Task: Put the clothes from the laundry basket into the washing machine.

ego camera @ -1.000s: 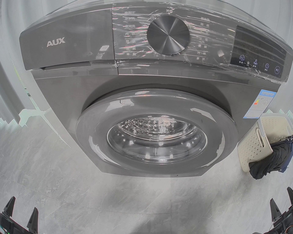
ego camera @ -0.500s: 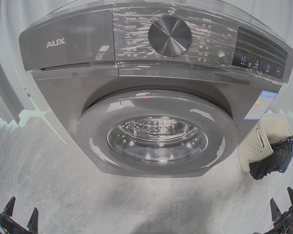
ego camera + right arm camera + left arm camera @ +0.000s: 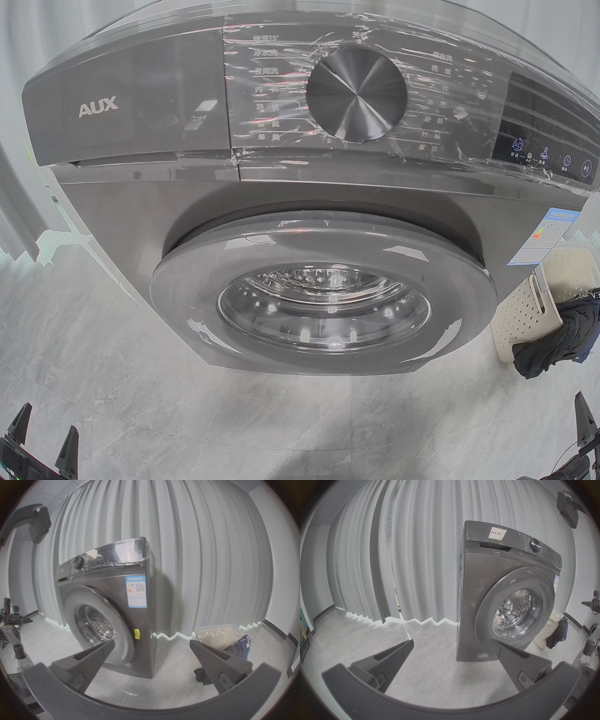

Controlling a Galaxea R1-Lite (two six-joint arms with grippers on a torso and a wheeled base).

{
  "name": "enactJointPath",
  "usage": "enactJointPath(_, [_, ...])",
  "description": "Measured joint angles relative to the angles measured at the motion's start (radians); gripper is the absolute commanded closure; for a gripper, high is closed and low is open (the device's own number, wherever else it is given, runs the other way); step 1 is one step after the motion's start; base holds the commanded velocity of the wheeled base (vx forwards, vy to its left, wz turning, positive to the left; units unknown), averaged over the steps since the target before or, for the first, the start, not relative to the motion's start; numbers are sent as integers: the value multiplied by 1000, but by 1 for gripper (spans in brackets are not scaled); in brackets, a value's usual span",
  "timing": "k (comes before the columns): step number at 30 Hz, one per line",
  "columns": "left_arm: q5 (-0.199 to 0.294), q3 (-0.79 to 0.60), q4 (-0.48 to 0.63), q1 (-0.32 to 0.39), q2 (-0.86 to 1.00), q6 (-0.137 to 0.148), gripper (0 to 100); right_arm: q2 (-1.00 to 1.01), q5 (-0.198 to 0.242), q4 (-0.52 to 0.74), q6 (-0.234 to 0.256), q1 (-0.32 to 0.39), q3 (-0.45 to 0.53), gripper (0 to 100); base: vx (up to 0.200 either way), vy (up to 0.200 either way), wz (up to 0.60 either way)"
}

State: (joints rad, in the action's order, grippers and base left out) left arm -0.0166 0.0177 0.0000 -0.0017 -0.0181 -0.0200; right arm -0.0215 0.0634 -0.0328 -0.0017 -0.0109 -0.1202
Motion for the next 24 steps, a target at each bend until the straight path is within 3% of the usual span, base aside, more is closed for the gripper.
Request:
enactJointPath(3, [0, 0, 0, 0, 0, 1, 0, -33, 63, 11, -1, -1, -32, 0, 0, 0, 0])
enactJointPath(9, [0, 0, 0, 0, 0, 2, 0, -231, 234, -13, -20, -6, -67, 0, 0, 0, 0])
enactJointPath(13, [0, 0, 0, 0, 0, 2, 0, -395, 284, -100, -26, -16, -82, 0, 0, 0, 0])
enactJointPath(16, [0, 0, 0, 0, 0, 2, 0, -542, 294, -202, -26, -38, -93, 0, 0, 0, 0])
enactJointPath(19, [0, 0, 0, 0, 0, 2, 0, -663, 272, -290, -9, -84, -102, 0, 0, 0, 0])
enactJointPath(24, [0, 0, 1, 0, 0, 2, 0, -839, 171, -409, 67, -252, -118, 0, 0, 0, 0])
